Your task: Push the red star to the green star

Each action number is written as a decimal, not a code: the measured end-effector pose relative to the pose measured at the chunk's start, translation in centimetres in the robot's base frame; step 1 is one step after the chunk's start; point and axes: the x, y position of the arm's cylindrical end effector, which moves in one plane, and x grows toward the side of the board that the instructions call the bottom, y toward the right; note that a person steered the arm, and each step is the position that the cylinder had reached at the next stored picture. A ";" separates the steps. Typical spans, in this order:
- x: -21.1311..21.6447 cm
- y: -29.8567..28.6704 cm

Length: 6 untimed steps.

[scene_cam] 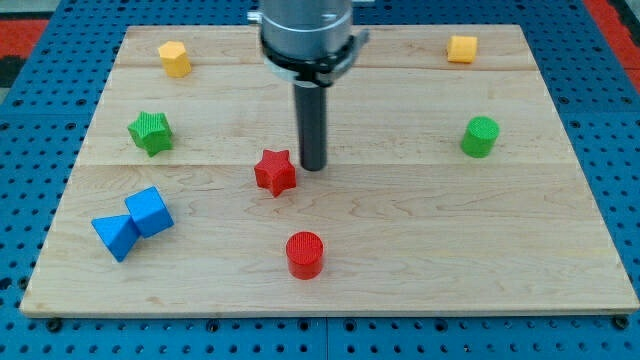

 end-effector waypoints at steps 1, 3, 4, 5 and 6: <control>1.1 -1.5; 1.1 -9.7; -0.4 -9.7; 0.6 -8.9; 2.9 -11.7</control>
